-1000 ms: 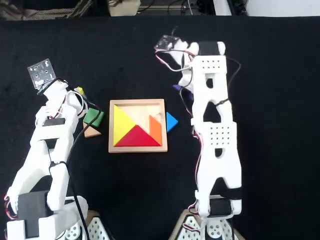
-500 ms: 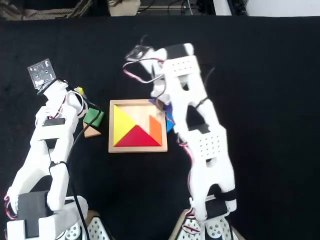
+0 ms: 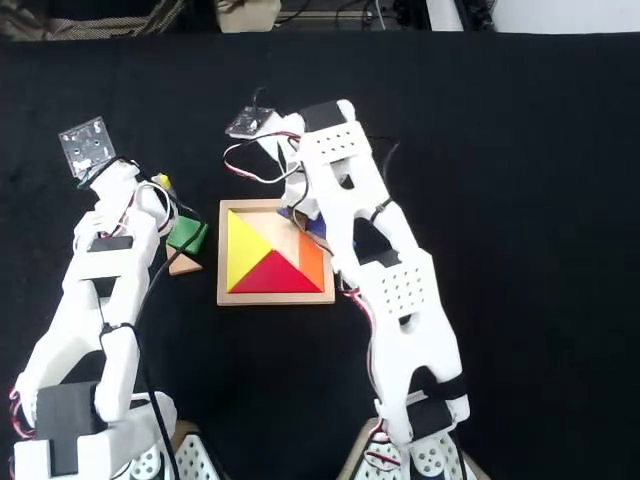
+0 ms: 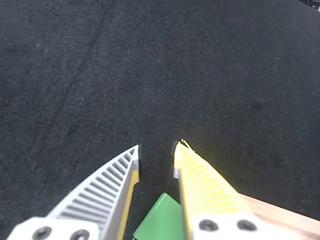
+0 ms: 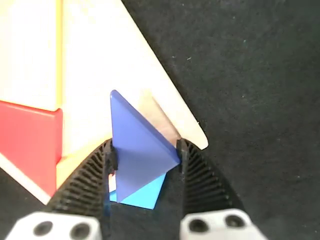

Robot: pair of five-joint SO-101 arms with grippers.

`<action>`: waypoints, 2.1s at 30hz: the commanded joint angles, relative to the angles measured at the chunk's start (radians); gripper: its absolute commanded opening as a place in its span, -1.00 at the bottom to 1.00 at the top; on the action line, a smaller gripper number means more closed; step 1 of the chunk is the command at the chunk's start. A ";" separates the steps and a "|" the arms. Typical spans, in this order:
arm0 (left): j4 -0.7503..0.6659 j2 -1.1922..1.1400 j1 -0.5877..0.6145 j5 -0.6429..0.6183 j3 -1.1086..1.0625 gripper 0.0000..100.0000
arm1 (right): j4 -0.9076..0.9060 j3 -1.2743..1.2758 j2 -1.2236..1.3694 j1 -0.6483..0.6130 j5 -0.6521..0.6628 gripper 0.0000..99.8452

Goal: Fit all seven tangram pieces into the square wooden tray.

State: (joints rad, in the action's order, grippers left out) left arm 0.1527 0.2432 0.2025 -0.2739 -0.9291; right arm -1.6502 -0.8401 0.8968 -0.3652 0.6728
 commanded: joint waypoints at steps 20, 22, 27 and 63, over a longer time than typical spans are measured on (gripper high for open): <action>-0.021 0.006 -0.016 0.003 0.058 -0.75 | 0.002 -0.012 -0.012 -0.037 -0.120 -0.61; -0.021 0.006 -0.016 0.003 0.058 -0.75 | 0.005 -0.012 -0.012 -0.037 -0.118 -0.61; -0.021 0.006 -0.016 0.005 0.058 -0.75 | 0.005 -0.010 -0.012 -0.037 -0.118 -0.62; -0.020 0.006 -0.013 0.006 0.061 -0.75 | -0.023 0.044 -0.018 -0.091 -0.064 -0.17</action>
State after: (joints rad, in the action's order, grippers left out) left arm 0.1527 0.2432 0.1964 -0.2739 -0.9291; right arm -1.6594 -0.7879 0.8968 -0.4434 0.5961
